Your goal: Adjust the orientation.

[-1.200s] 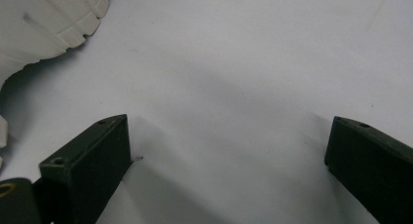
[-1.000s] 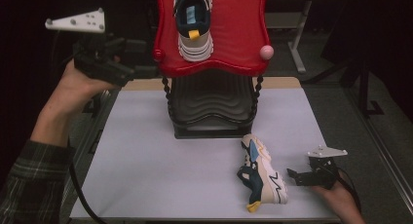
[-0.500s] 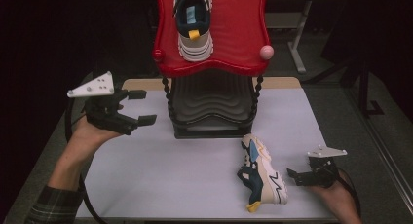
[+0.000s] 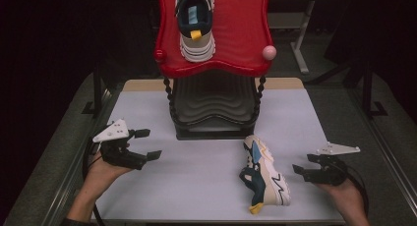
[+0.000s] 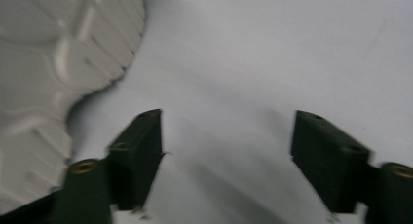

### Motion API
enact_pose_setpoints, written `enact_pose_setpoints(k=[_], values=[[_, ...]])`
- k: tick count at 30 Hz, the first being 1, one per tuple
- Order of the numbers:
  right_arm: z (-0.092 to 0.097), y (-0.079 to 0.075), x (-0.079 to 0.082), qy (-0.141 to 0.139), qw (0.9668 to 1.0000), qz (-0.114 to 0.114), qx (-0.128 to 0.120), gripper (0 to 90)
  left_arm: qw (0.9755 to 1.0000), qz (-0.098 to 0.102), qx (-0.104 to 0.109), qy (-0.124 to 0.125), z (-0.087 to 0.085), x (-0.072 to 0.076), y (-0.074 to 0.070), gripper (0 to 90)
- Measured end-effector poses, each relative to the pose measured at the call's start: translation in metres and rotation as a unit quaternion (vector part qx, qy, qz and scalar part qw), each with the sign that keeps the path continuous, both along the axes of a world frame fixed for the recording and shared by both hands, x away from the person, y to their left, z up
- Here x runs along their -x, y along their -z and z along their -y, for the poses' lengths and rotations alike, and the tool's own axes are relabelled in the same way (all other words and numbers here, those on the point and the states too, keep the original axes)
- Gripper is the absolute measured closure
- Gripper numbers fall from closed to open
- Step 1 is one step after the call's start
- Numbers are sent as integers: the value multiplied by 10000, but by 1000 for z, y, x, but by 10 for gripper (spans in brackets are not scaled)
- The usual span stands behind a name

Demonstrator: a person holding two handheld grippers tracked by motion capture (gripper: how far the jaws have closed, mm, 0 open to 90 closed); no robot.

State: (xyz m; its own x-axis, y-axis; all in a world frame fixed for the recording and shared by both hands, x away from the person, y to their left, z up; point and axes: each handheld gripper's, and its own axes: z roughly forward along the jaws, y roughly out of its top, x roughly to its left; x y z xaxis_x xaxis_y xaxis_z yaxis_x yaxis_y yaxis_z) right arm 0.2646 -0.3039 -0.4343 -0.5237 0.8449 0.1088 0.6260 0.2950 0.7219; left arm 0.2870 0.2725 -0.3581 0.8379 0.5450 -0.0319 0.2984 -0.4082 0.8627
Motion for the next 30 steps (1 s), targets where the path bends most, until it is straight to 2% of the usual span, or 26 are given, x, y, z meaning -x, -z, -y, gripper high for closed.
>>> enact_pose_setpoints(k=[3,6,7,8,9,10,14,15,16,17,18,21,22,26,30], values=[[-1,-10,-1,-154,9997,86,-157,541,9999,-120,-28,-78,-1,4,19,150],[-5,-22,-3,-327,9990,220,-229,729,9995,-157,-217,-138,-1,8,37,150],[-5,-22,-3,-327,9990,220,-229,729,9995,-157,-217,-138,-1,8,37,150],[-9,-32,-5,-468,9978,295,-367,835,9991,-227,-332,-150,-1,9,47,150],[-11,-36,-6,-539,9971,339,-413,877,9991,-227,-332,-150,-1,9,47,150],[-14,-41,-8,-633,9961,404,-472,891,9986,-305,-387,-180,-2,10,56,150],[-28,-53,-14,-980,9916,484,-686,893,9972,-517,-477,-247,-4,6,74,150],[-33,-55,-16,-1054,9905,514,-722,893,9964,-551,-590,-276,-4,4,77,149],[-37,-57,-18,-1124,9893,526,-762,893,9957,-500,-715,-317,-4,4,79,149],[-41,-58,-19,-1180,9885,530,-785,893,9954,-481,-750,-349,-5,3,82,149],[-46,-60,-21,-1247,9875,536,-800,893,9952,-528,-732,-372,-6,2,85,149],[-60,-62,-24,-1429,9854,513,-766,892,9933,-565,-935,-381,-6,1,92,149],[-65,-62,-25,-1460,9852,516,-736,892,9926,-600,-993,-364,-6,0,95,149],[-78,-61,-32,-1556,9843,496,-663,892,9921,-536,-1070,-375,-4,1,95,148],[-84,-60,-37,-1565,9846,478,-620,892,9920,-531,-1084,-366,-4,1,95,148]])
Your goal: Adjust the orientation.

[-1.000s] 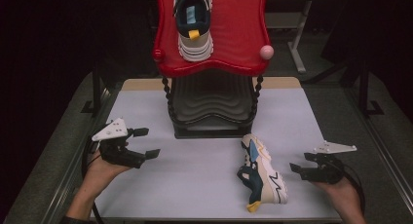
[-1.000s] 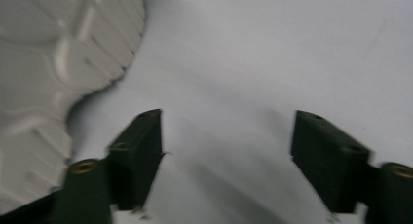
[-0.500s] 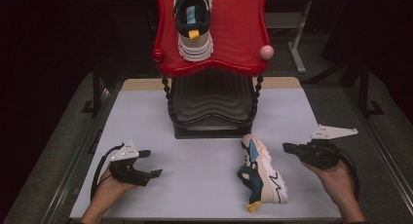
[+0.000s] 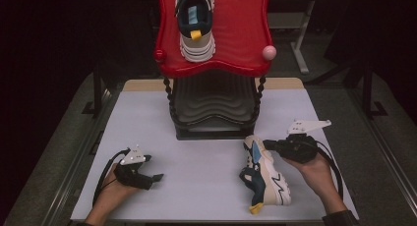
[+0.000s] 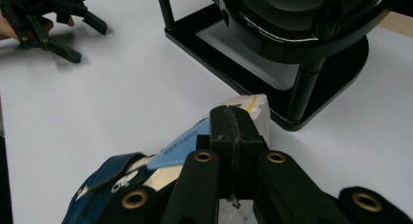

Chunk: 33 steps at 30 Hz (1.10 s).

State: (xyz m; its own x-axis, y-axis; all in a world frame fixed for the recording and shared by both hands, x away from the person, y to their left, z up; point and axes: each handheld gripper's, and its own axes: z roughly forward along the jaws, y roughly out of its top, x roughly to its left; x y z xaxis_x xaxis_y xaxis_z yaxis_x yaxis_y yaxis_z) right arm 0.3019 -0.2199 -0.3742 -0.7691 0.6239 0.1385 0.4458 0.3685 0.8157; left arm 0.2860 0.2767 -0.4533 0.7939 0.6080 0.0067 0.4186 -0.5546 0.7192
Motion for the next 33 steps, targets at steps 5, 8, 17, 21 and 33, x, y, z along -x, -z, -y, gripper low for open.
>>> enact_pose_setpoints(k=[5,8,17,21,33], values=[[-7,3,-4,-105,9999,-66,38,892,10000,-7,14,-8,0,0,0,147],[-5,2,-3,8,9999,-15,129,895,10000,-7,6,-2,0,0,0,147],[17,2,-2,369,9993,24,75,895,10000,-18,8,-13,0,0,0,147],[27,3,-4,514,9986,7,85,895,10000,-22,10,-15,0,0,0,146],[62,20,-12,1067,9938,-275,122,896,10000,-23,5,-8,0,0,0,146]])
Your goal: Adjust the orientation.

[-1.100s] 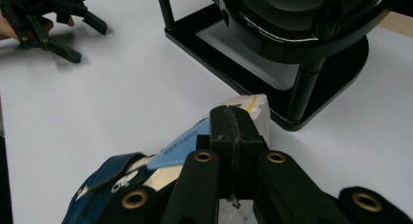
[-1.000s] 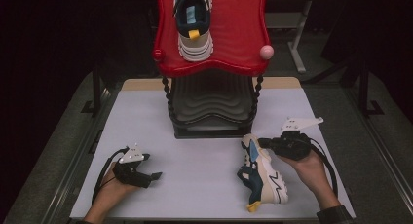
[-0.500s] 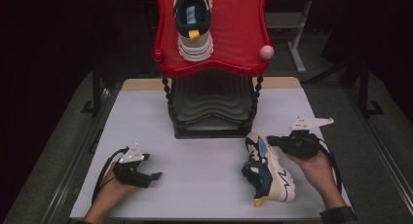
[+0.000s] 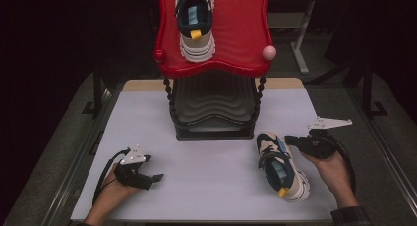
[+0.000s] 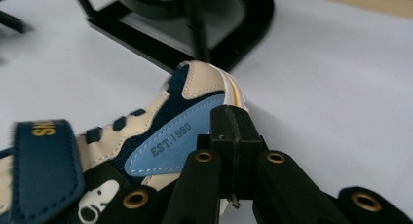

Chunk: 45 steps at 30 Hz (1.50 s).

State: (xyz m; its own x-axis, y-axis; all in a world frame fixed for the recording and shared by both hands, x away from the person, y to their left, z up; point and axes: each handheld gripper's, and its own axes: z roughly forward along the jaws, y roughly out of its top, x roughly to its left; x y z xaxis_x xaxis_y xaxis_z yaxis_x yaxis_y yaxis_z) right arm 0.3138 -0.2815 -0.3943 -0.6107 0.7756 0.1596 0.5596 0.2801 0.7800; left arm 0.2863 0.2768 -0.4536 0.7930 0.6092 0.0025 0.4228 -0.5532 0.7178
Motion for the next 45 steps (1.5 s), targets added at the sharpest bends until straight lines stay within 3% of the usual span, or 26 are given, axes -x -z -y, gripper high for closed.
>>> enact_pose_setpoints(k=[8,13,17,22,26,31,32,33,37,45], values=[[12,14,-5,224,9995,-218,-49,896,10000,3,-8,6,0,0,0,146],[11,21,-8,142,9991,-400,13,895,10000,2,-10,7,0,0,0,146],[7,24,-10,143,9989,-421,119,895,10000,6,-8,7,0,0,0,146],[17,23,-8,284,9989,-382,52,894,10000,7,-8,7,0,0,0,146],[27,23,0,347,9987,-376,12,894,10000,10,-6,7,0,0,0,146],[44,29,31,276,9981,-544,23,893,10000,17,5,3,0,0,0,146],[44,29,31,276,9981,-544,23,893,10000,17,5,3,0,0,0,146],[47,33,42,240,9979,-593,99,893,10000,20,6,3,0,0,0,146],[48,38,61,126,9973,-705,189,893,10000,20,4,3,0,0,0,145],[45,41,74,-58,9968,-771,207,894,10000,16,11,0,0,0,0,145]])
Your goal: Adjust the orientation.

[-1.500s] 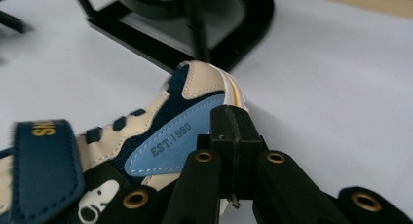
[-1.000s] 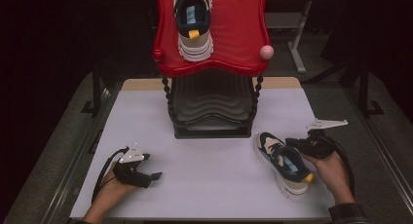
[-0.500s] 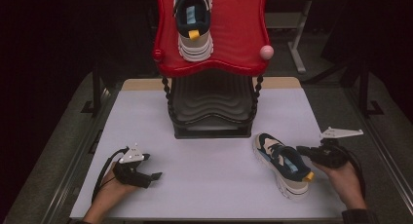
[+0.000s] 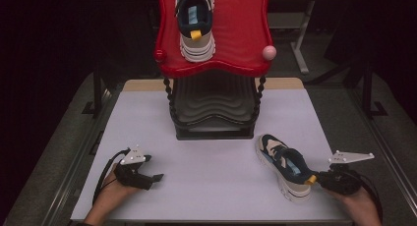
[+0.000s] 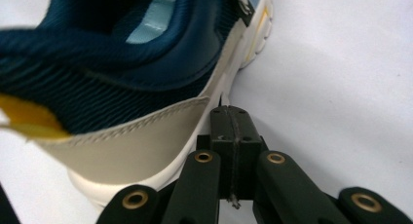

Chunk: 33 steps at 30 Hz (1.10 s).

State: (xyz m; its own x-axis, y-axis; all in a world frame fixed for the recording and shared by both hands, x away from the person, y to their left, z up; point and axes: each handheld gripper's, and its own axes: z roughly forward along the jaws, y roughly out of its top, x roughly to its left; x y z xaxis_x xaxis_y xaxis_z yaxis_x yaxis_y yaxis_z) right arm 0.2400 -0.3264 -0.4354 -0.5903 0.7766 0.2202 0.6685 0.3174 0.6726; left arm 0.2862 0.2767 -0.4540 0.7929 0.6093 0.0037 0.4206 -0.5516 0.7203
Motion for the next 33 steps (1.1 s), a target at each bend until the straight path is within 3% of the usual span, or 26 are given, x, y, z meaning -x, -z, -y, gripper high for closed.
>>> enact_pose_setpoints(k=[8,18,23,27,30,33], values=[[-15,2,2,-503,9986,-115,-145,893,10000,0,-1,4,0,0,0,145],[-43,2,3,-1335,9907,-176,-201,871,10000,4,-2,3,0,0,0,145],[-30,-2,1,-976,9947,-19,-311,803,10000,3,0,1,0,0,0,145],[-16,-14,-2,-612,9966,189,-520,685,10000,0,2,-3,0,0,0,145],[-13,-21,-5,-509,9961,272,-662,619,10000,0,3,-4,0,0,0,145],[-12,-35,-11,-432,9937,545,-873,549,10000,-6,7,-9,0,0,0,145]])
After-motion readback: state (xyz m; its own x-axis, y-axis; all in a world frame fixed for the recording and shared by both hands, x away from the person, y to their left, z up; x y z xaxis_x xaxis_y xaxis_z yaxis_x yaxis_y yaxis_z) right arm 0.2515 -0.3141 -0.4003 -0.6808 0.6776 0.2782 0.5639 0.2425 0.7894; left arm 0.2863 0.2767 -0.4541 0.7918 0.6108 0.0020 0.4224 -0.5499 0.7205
